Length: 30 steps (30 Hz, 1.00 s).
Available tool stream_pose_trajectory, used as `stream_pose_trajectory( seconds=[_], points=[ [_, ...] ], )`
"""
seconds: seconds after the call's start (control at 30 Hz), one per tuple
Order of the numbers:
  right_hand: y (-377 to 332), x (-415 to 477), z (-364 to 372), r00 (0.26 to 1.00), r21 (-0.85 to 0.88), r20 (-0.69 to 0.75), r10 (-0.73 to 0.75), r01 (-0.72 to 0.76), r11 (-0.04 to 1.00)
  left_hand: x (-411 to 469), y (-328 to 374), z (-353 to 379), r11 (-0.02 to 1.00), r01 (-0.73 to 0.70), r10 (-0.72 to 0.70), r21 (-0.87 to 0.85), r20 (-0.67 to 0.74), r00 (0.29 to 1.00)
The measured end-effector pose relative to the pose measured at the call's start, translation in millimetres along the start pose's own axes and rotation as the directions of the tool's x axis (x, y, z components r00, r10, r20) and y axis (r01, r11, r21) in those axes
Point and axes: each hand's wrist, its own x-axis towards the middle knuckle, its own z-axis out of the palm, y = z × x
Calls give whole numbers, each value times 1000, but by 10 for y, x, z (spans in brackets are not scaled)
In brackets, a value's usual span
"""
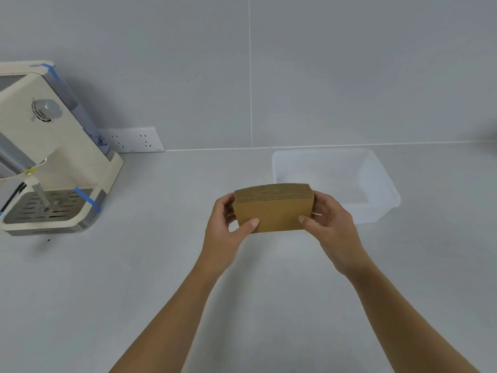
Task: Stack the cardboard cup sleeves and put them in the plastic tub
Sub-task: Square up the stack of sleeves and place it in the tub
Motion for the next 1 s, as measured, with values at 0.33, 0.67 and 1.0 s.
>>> stream_pose_trajectory(
  seconds=[0.33,0.67,1.0],
  points=[
    [-344,452,-436,990,48,-119,-73,79,996,502,454,546,994,-65,63,-82,-26,998],
    [-330,886,-920,981,83,-188,41,-25,996,950,494,1171,999,-7,3,-48,-89,996],
    [67,1308,-1174,930,-16,-142,338,-343,939,1237,216,1445,954,299,-299,-13,-84,951]
  ],
)
